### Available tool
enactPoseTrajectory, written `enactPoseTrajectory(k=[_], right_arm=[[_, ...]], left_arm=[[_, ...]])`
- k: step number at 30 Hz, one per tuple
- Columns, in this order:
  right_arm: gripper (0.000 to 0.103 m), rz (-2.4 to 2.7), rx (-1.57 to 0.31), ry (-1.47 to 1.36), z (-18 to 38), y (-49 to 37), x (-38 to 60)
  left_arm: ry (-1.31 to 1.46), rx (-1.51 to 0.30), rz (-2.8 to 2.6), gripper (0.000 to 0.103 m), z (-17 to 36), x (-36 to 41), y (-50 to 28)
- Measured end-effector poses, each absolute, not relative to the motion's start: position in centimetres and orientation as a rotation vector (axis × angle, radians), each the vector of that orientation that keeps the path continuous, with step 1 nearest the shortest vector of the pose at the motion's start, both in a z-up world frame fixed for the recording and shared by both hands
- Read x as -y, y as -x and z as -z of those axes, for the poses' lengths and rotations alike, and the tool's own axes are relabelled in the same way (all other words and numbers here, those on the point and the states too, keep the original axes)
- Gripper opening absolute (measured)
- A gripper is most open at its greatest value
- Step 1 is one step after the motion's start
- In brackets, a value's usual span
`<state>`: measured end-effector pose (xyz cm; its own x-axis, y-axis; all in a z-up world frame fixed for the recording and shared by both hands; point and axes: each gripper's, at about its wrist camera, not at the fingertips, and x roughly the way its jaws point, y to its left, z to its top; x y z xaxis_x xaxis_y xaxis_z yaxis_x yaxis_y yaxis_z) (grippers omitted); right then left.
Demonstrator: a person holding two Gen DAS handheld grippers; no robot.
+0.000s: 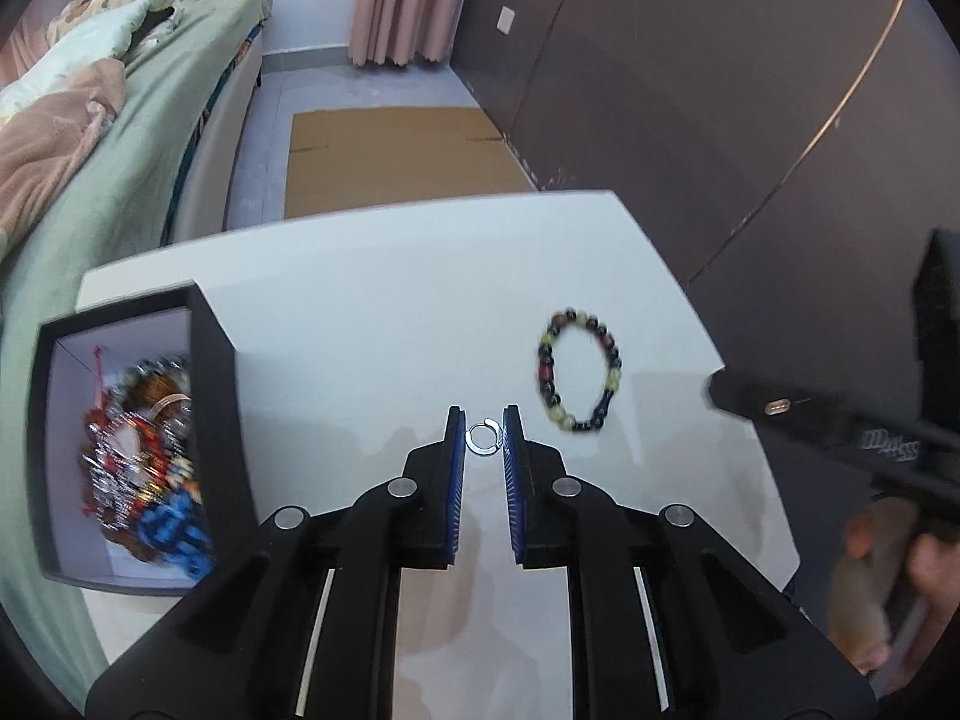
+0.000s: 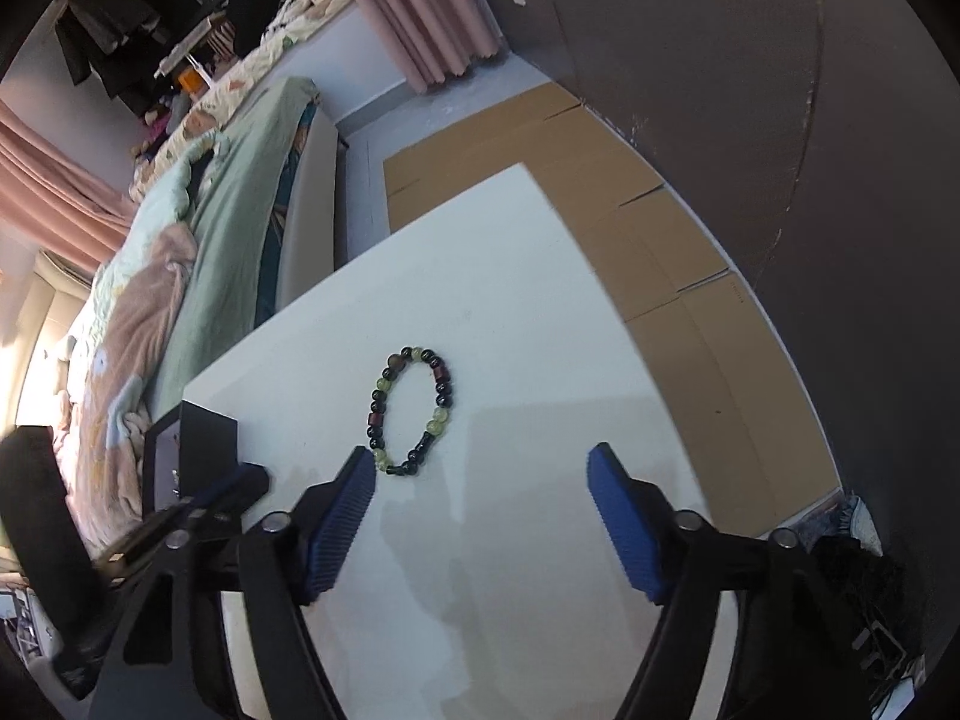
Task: Organize jewelry
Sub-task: 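Grasp the small silver ring with the left tool, then carry the ring toward the box with the left tool while the right grasps the bead bracelet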
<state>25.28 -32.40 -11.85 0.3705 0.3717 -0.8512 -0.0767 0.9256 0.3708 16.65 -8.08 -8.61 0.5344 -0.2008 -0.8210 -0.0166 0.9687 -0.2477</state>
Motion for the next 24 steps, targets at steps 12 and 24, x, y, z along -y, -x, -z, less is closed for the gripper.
enactPoseTrajectory(k=[12,24], right_arm=[[0.039,-0.259,-1.23,-0.144,14.2,-27.1,26.7],[0.008,-0.185,-1.201,0.085,14.4,-26.8,23.8]], left_arm=[[0.309,-0.947,0.111,0.013,6.3,4.3,-16.3],[0.369,-0.904,0.082,0.013,4.7,0.7,-14.8]])
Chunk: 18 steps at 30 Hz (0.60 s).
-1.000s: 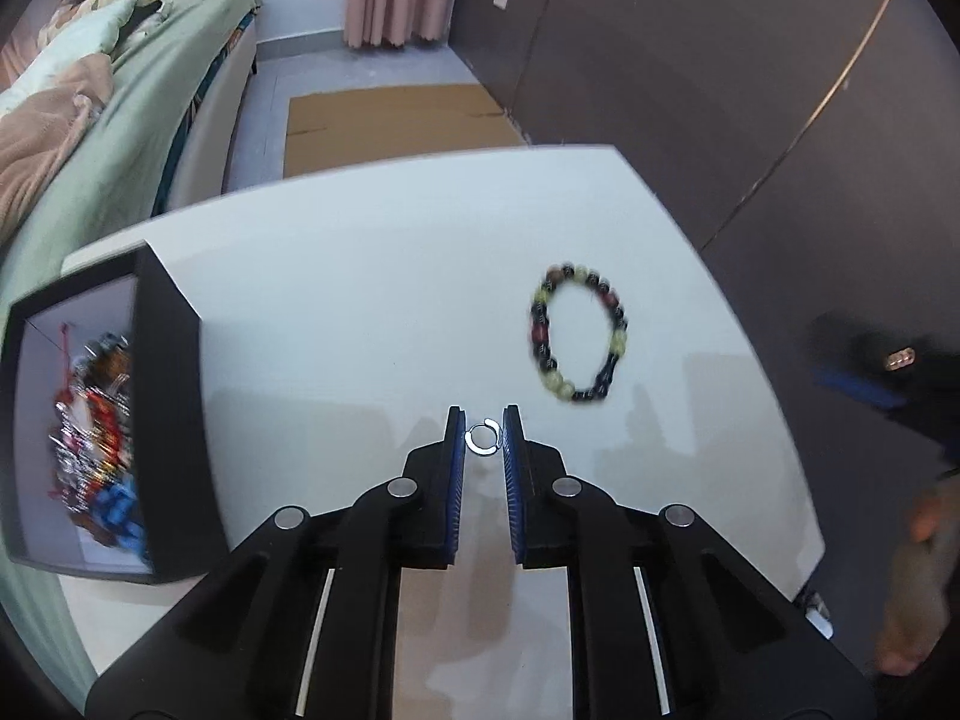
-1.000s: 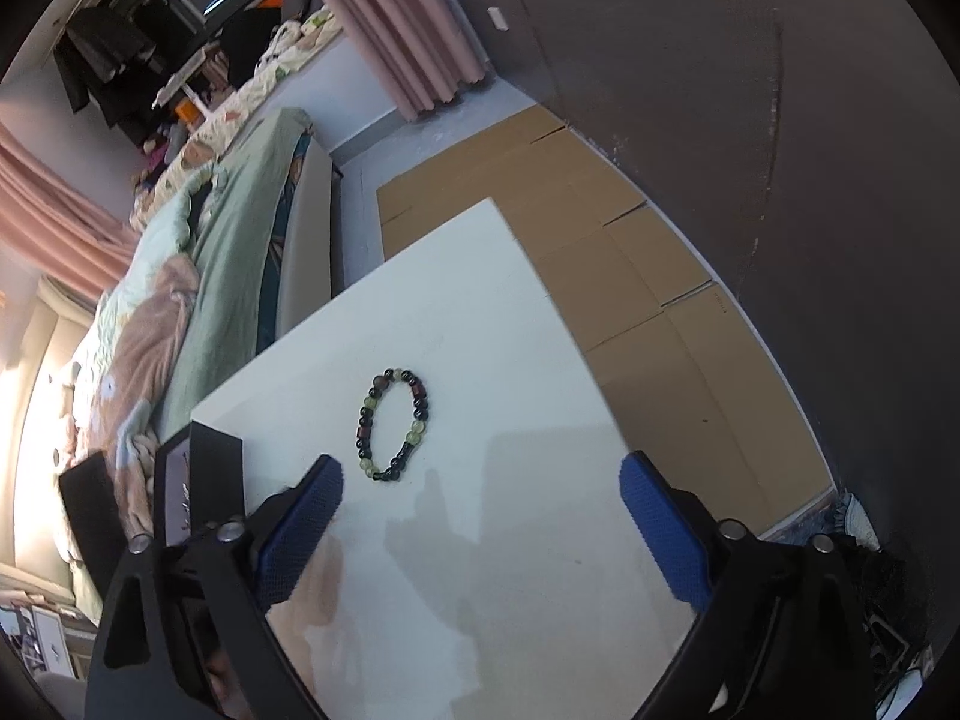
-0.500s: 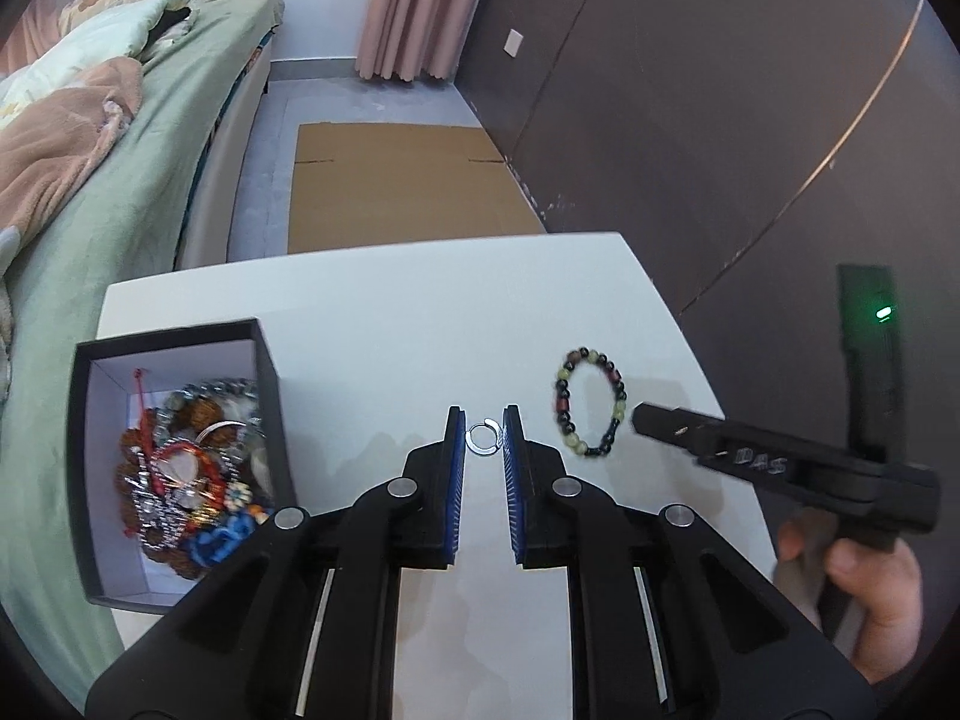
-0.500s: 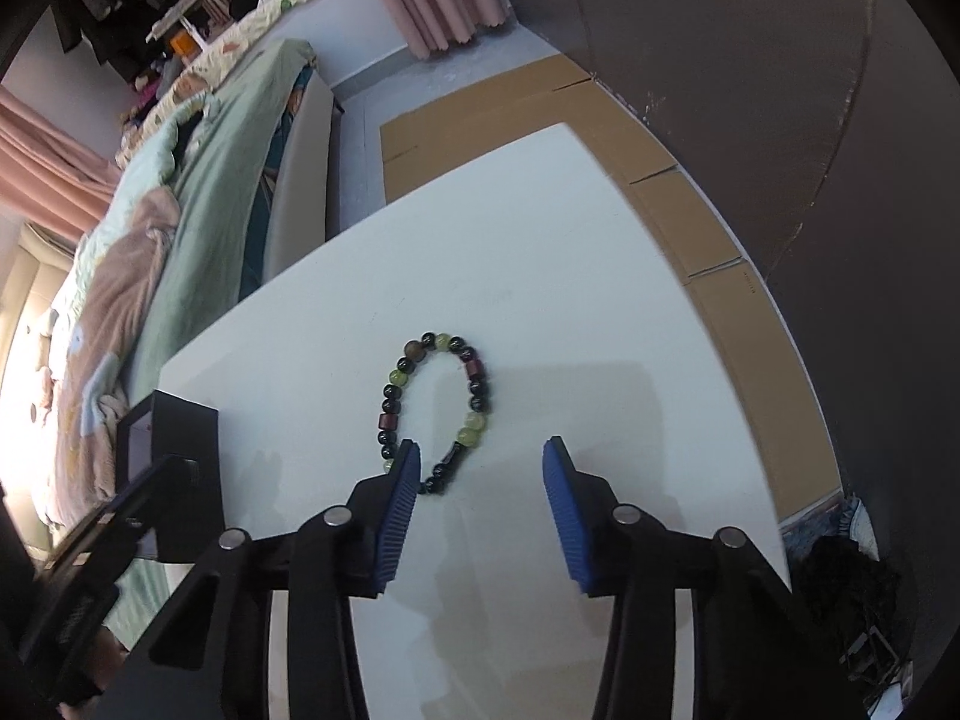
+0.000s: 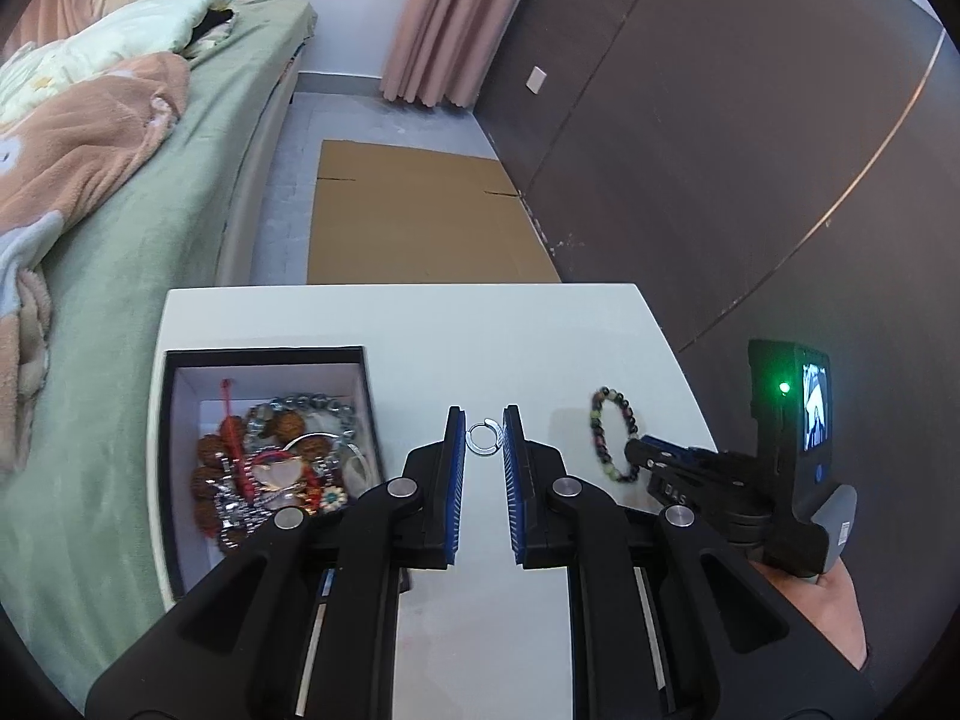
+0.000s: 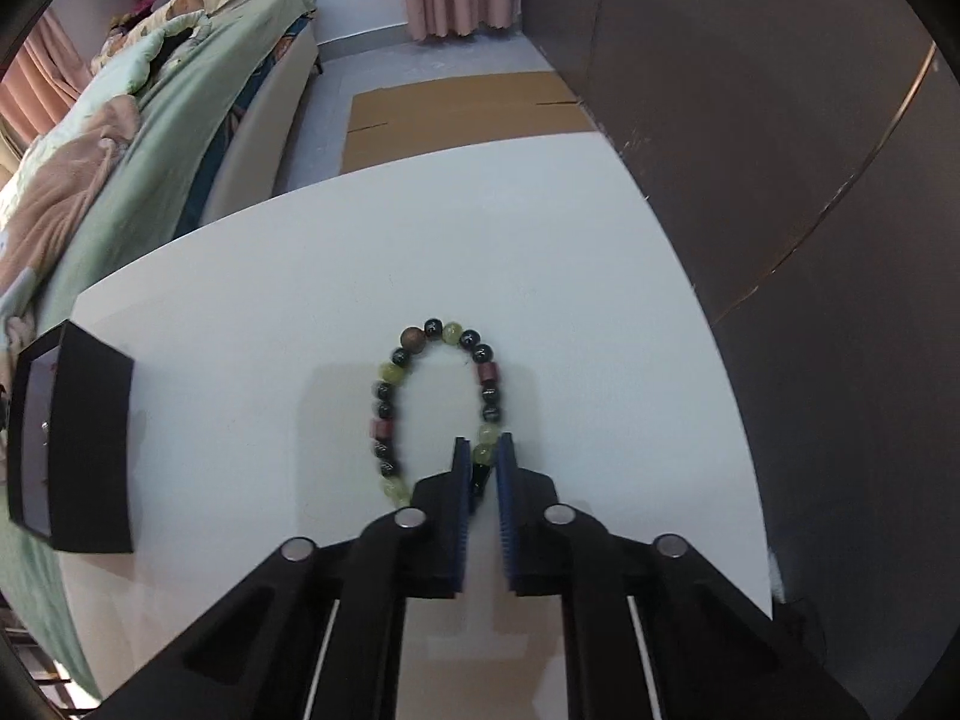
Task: Organize jewelry
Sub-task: 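Carry the ring toward the box with the left tool while the right grasps the bead bracelet, then drop the ring and bead bracelet into the box with both tools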
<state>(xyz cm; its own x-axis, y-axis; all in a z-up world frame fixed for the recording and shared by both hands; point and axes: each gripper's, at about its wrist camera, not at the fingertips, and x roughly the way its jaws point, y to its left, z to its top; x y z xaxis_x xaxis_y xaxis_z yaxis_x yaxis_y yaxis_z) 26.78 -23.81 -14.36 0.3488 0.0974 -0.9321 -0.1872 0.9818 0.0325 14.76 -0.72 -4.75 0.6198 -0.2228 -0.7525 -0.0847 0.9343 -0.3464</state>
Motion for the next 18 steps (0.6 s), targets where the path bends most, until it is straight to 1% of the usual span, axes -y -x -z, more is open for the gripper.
enactPoseTrajectory(k=[4,9,18], right_arm=[[0.008,-0.239,-1.19,0.041,13.5,-26.2,23.9],[0.008,-0.284,-1.129,-0.021,11.4,-24.9,23.9],[0.008,-0.369,-1.044,-0.099,8.3,-22.6,23.0]], left_arm=[[0.384,-0.89,0.069,0.013,4.3,-0.5,-14.0],[0.399,-0.868,0.045,0.013,3.7,-2.2,-12.8],[0.436,-0.866,0.009,0.013,4.1,-4.6,-11.3]])
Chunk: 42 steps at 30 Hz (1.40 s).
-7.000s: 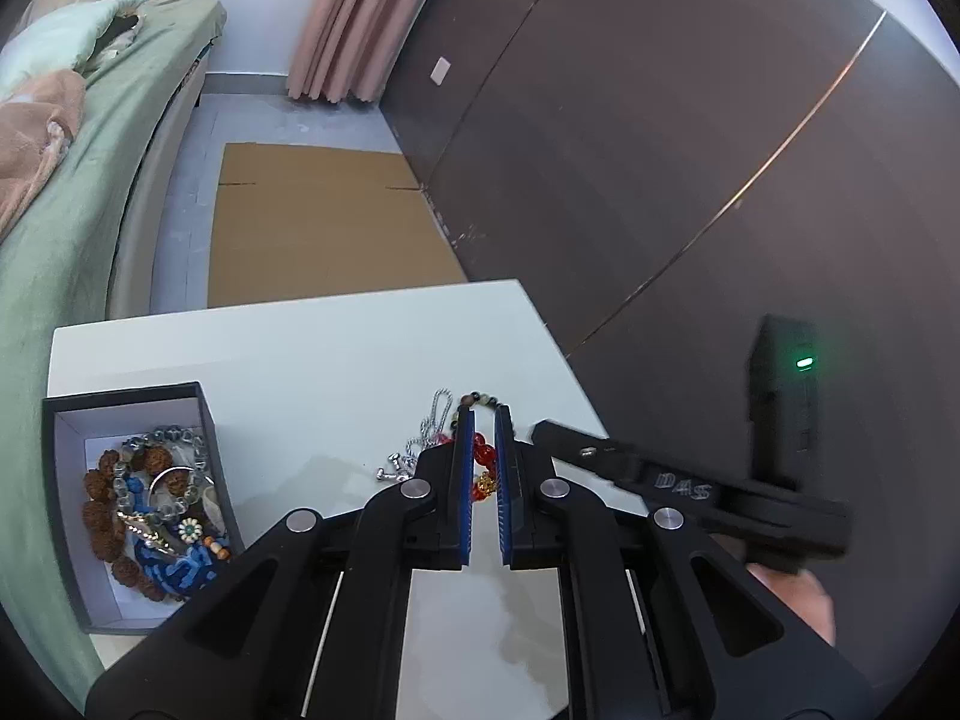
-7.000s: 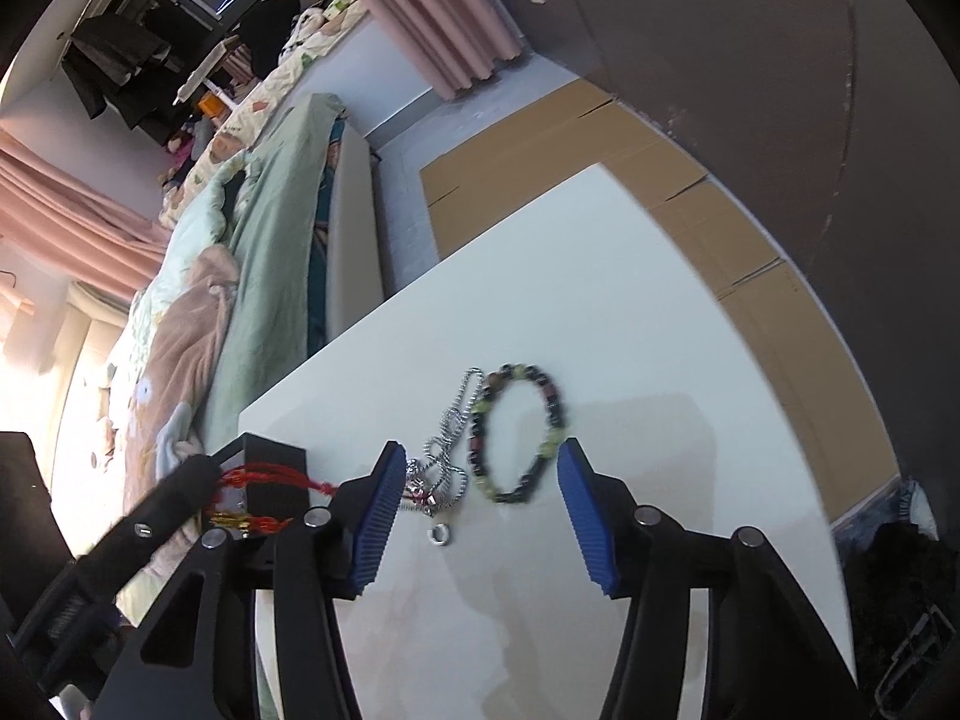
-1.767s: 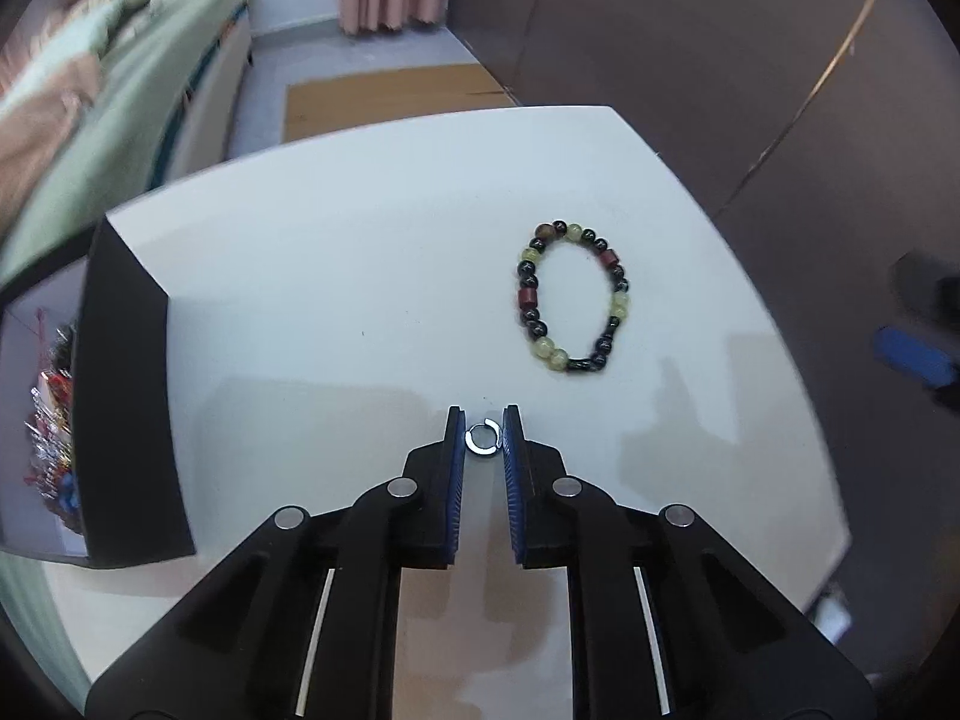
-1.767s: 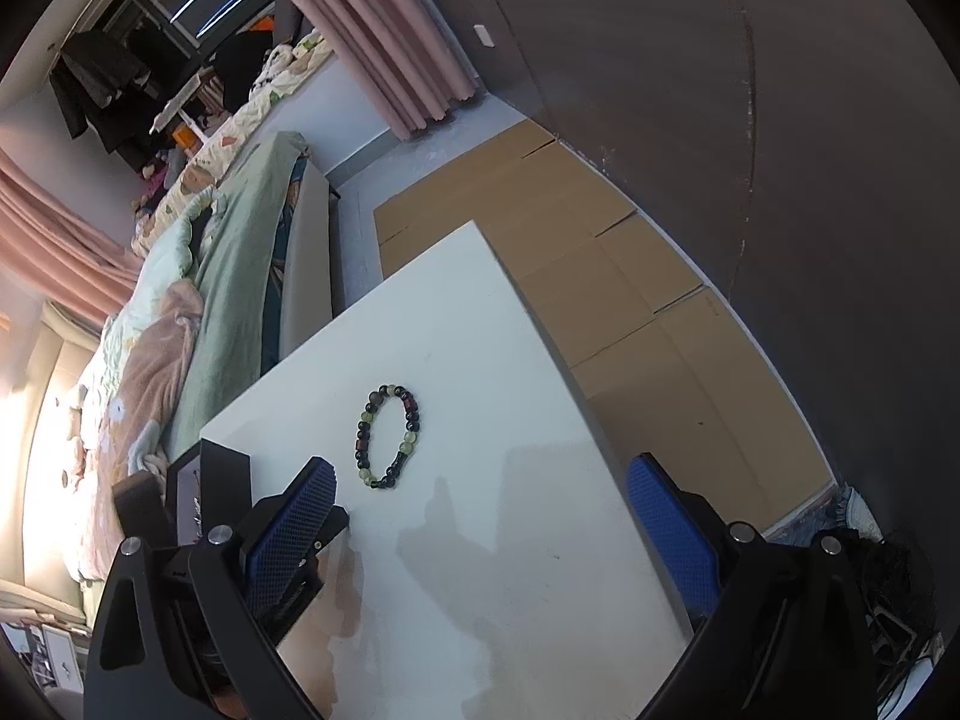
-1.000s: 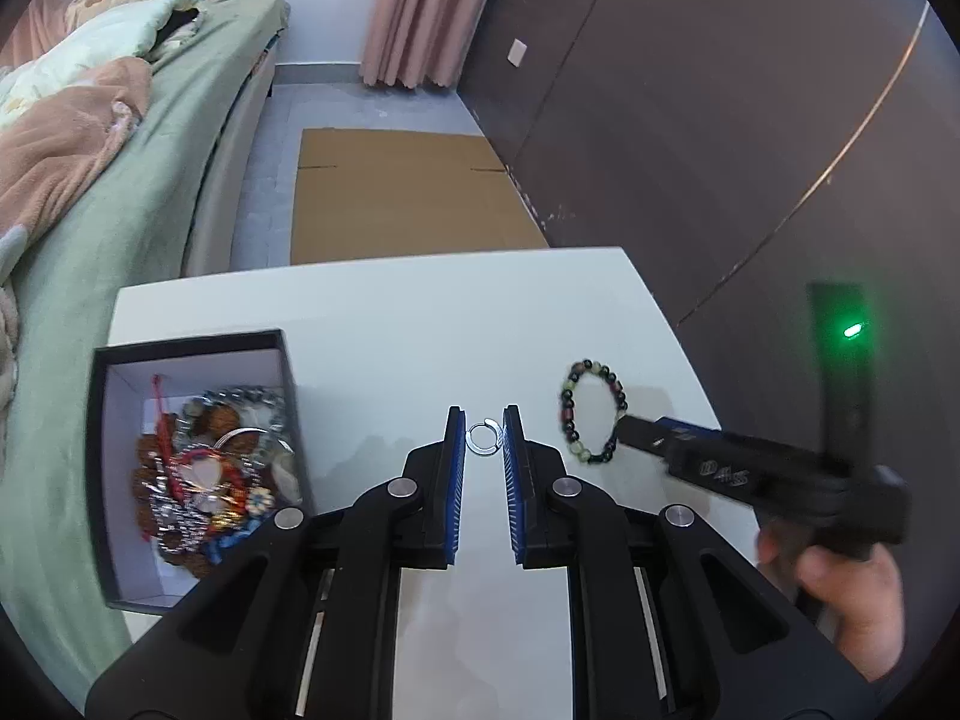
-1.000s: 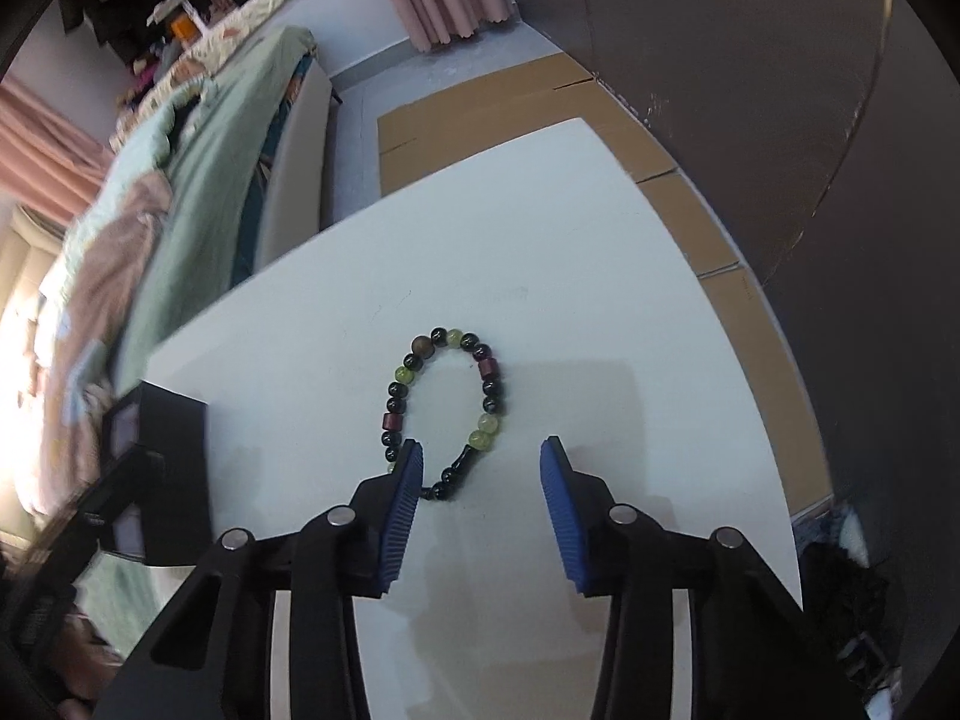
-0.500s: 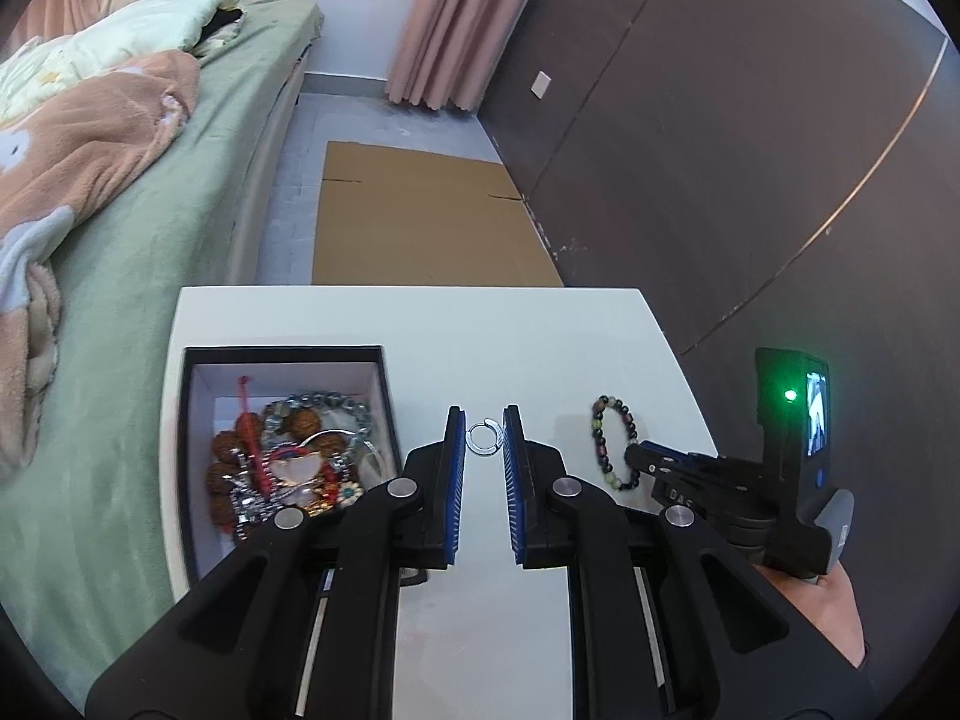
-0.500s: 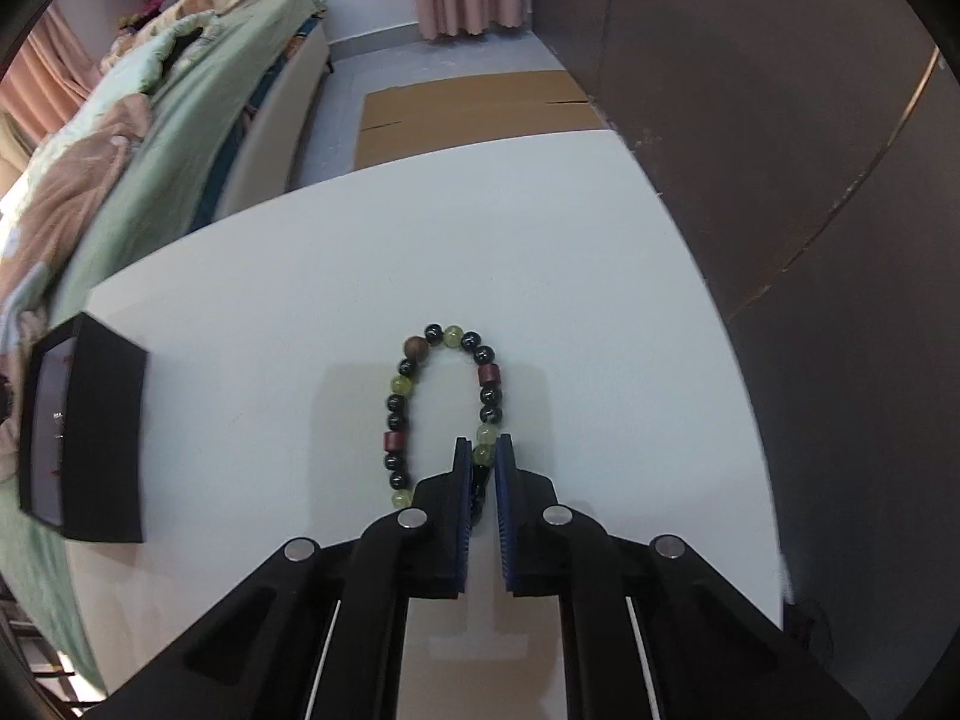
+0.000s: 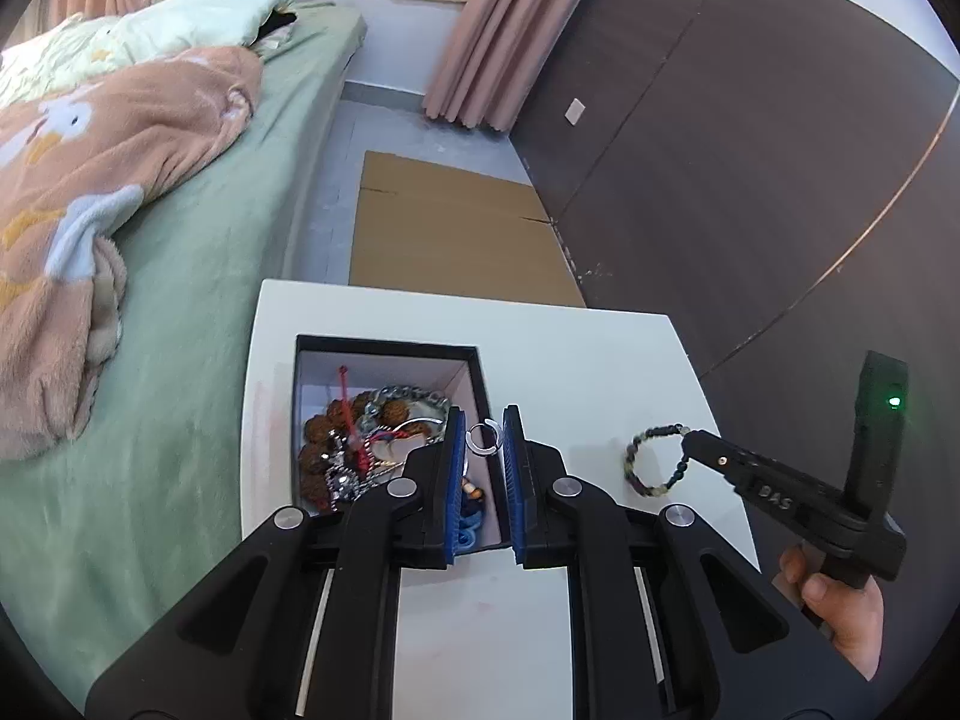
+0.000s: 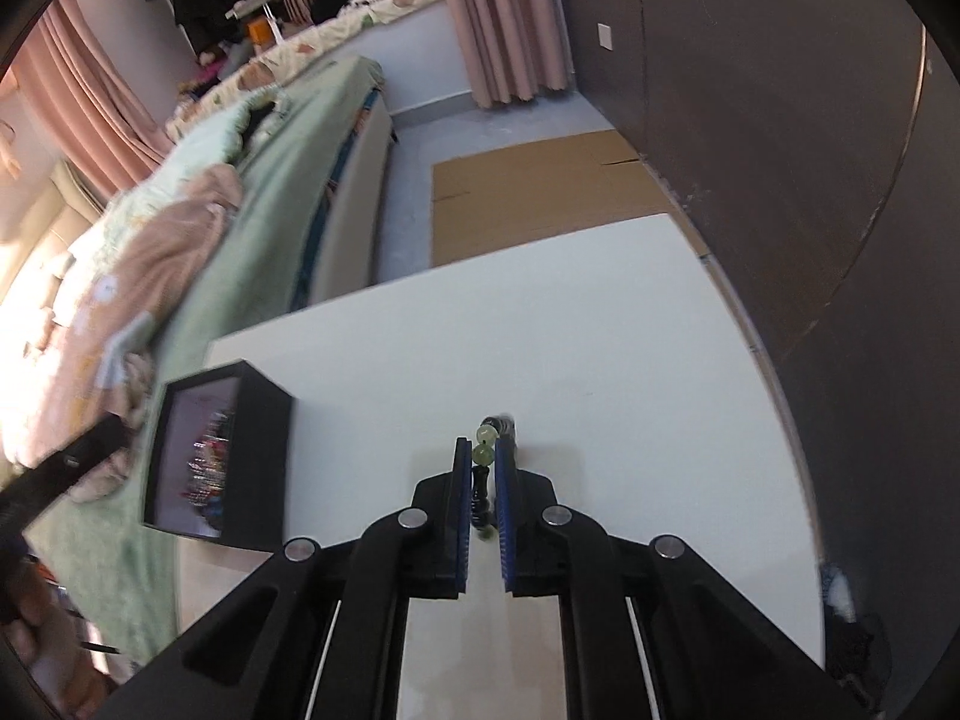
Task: Organize jewelry
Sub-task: 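Drop the ring and bead bracelet into the box with both tools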
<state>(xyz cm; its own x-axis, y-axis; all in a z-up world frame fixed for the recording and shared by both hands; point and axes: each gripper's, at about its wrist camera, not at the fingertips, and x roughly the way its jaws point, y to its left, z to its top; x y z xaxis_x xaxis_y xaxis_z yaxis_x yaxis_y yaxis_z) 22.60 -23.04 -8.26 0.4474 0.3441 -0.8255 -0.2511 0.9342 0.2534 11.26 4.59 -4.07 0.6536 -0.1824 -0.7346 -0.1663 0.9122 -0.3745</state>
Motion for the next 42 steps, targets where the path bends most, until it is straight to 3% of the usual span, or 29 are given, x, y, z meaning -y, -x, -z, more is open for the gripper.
enactPoseTrajectory(k=[2,6,13,20,27,30,32,37,42], right_arm=[[0.008,-0.394,-1.034,-0.122,7.7,-22.2,22.8],[0.008,-0.449,-0.994,-0.152,6.3,-21.1,21.9],[0.008,-0.544,-0.902,-0.17,2.6,-19.4,19.9],[0.008,-0.621,-0.859,-0.187,0.9,-18.4,17.8],[0.008,-0.709,-0.874,-0.208,1.1,-18.5,14.4],[0.017,-0.735,-0.917,-0.217,1.8,-18.7,13.0],[0.049,-0.723,-0.928,-0.238,2.3,-18.8,13.3],[0.05,-0.688,-0.902,-0.264,1.9,-18.5,15.2],[0.058,-0.662,-0.883,-0.25,1.4,-17.5,16.9]], left_arm=[[0.449,-0.871,0.01,0.014,4.3,-5.0,-11.1],[0.458,-0.852,-0.021,0.047,4.1,-5.8,-10.4],[0.461,-0.835,-0.067,0.061,3.7,-7.5,-9.3],[0.463,-0.825,-0.106,0.086,3.5,-9.2,-8.8],[0.479,-0.814,-0.168,0.098,3.5,-11.1,-8.4],[0.491,-0.805,-0.212,0.098,3.5,-12.2,-8.1],[0.508,-0.807,-0.224,0.098,3.6,-12.8,-7.9],[0.496,-0.805,-0.225,0.098,3.2,-12.6,-7.3],[0.452,-0.808,-0.209,0.098,2.7,-11.3,-6.6]])
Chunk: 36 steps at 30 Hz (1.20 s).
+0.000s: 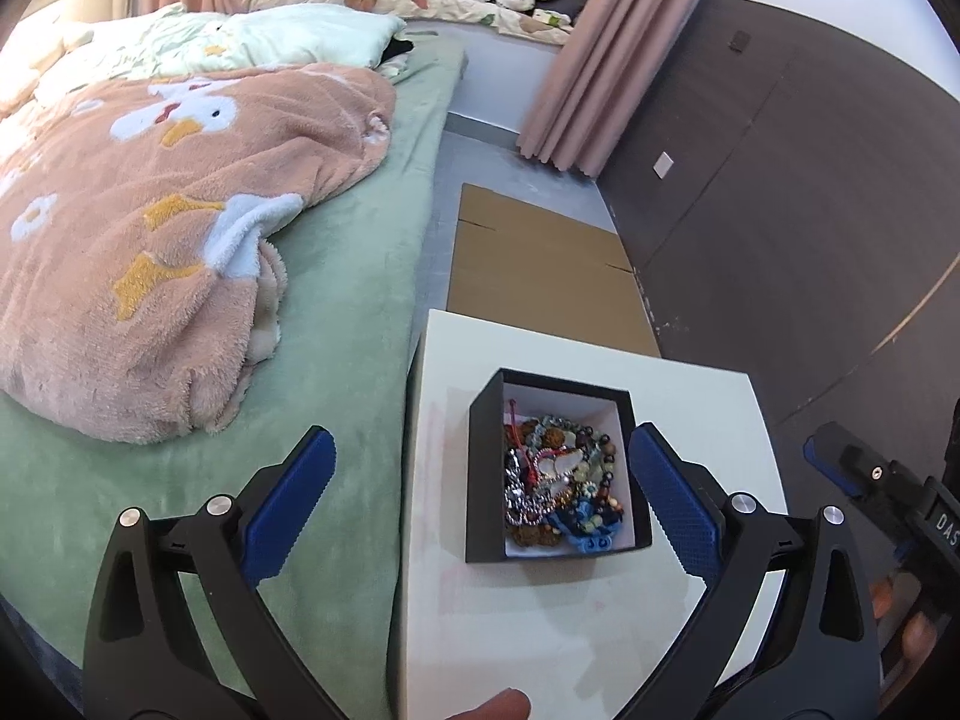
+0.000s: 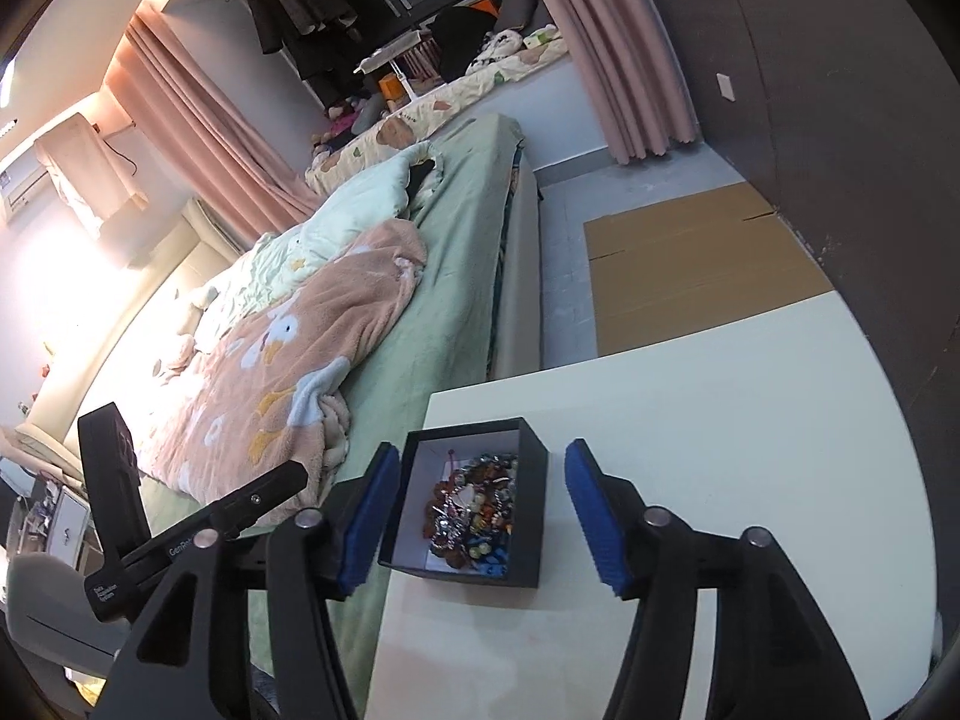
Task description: Organize jewelry
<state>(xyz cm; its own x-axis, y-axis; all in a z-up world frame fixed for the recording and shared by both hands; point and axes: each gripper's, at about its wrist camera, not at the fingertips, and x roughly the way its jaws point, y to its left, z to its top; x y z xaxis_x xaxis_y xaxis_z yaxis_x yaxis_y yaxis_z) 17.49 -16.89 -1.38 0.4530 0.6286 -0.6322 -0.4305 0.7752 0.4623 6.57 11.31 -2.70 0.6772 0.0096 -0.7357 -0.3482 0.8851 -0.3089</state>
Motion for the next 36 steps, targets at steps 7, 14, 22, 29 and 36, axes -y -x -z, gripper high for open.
enactPoseTrajectory(k=[7,14,22,29,36], right_arm=[[0.085,-0.609,-0.859,-0.223,0.7,-15.5,19.3],[0.095,-0.574,-0.827,-0.186,0.1,-13.3,22.1],[0.095,-0.545,-0.817,-0.133,0.3,-12.0,24.1],[0.095,-0.543,-0.801,-0.089,0.9,-11.3,25.0],[0.095,-0.54,-0.794,-0.074,1.3,-11.2,25.6]], left_arm=[[0.367,-0.801,-0.163,0.098,1.7,-8.7,-5.1],[0.225,-0.767,-0.118,0.098,0.3,-5.3,-3.1],[0.189,-0.727,-0.097,0.098,-0.6,-3.7,-0.7],[0.145,-0.703,-0.068,0.098,-0.7,-2.5,0.3],[0.132,-0.682,-0.064,0.098,-1.2,-2.0,0.5]])
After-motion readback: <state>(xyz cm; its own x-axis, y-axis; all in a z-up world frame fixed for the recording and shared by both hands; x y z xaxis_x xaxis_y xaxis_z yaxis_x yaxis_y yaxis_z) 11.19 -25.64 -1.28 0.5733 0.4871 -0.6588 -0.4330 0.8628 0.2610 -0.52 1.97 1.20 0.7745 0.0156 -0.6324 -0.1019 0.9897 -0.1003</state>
